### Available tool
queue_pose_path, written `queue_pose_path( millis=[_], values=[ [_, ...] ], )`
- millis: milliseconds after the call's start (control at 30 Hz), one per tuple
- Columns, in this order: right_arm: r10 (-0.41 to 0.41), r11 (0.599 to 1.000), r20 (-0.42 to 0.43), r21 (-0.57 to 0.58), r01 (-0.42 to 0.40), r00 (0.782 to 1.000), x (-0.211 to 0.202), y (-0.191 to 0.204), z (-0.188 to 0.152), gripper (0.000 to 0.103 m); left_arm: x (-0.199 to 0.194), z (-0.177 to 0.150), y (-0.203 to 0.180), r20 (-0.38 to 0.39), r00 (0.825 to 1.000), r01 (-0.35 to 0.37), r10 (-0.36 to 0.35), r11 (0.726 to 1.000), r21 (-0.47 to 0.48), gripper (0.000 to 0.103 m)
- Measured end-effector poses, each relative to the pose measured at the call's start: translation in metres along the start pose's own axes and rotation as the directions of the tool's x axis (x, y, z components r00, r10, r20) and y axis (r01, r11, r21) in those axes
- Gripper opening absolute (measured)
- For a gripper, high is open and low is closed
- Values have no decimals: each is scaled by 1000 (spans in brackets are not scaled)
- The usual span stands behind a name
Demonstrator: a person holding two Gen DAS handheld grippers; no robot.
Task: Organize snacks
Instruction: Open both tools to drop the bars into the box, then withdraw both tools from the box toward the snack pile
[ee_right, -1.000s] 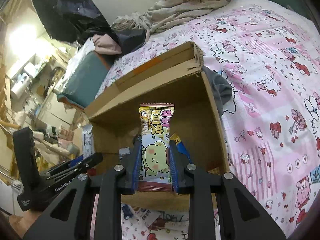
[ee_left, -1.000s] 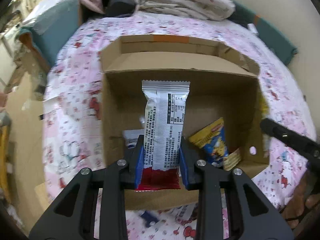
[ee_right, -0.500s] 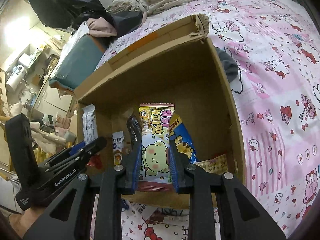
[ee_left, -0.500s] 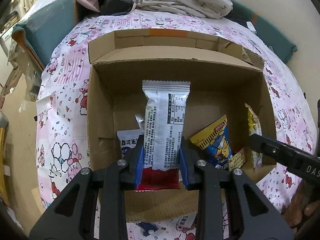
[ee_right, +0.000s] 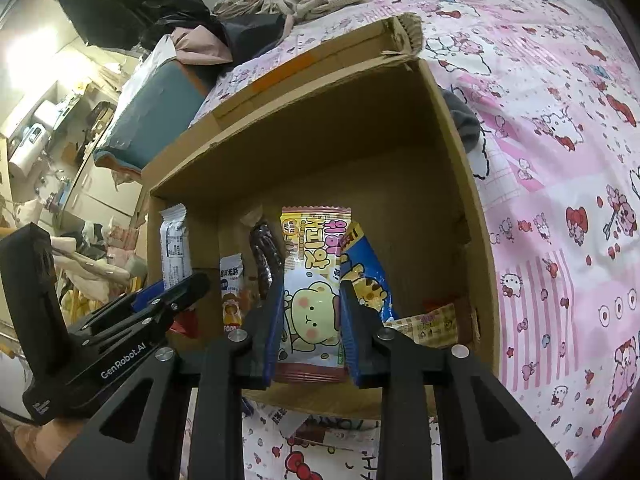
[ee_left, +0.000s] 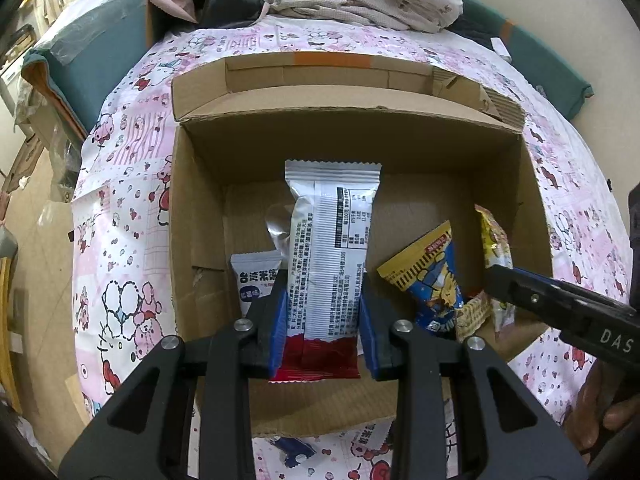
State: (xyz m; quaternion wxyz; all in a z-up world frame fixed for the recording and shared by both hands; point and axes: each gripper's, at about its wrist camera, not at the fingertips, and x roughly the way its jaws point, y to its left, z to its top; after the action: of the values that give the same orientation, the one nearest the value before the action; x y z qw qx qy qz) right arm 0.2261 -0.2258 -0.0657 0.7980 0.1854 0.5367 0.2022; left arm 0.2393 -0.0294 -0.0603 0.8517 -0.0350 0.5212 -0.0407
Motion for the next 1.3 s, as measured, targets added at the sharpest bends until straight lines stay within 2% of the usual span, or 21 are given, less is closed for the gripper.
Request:
queue_pose_path(
  millis=[100,167,267,300,333,400,467,700,900,1033,1167,1300],
  values=[
    [8,1000,11,3,-8,1000,-2,1,0,30,-1,0,-4,1,1000,4,-4,1000,9,28],
    [16,1000,24,14,-17,1000,-4,-1,1,30,-2,0,-5,-1,1000,9,-9,1000,11,34],
    [21,1000,36,23,-22,999,-7,-3,2,30,-6,-1,-7,13,1000,-5,5,1000,20,54],
    [24,999,39,26,-25,999,-8,-4,3,33,-9,-2,-8,26,1000,-17,17,1000,25,64],
    [34,999,43,34,-35,998,-9,-4,4,36,-11,-2,-9,36,999,-25,24,999,27,74],
    [42,998,55,40,-44,998,-12,-4,4,61,-16,-3,-8,48,999,-21,20,1000,19,83],
    [42,998,77,42,-45,996,-16,-3,4,67,-20,-3,-6,53,999,-7,7,1000,9,84],
    [33,999,94,31,-36,995,-27,2,0,67,-30,-7,6,60,998,-4,6,1000,-28,84],
    [30,999,101,31,-33,994,-42,7,-14,67,-46,-15,9,87,995,-52,55,998,-36,84],
    [29,999,99,24,-32,995,-52,12,-26,67,-56,-26,9,95,994,-58,61,998,-28,84],
    [12,1000,92,-2,-12,996,-57,17,-39,67,-60,-43,14,58,997,-47,50,998,-46,84],
    [13,1000,78,10,-14,997,-59,18,-52,67,-69,-56,19,61,996,-58,62,996,-65,84]
  ],
)
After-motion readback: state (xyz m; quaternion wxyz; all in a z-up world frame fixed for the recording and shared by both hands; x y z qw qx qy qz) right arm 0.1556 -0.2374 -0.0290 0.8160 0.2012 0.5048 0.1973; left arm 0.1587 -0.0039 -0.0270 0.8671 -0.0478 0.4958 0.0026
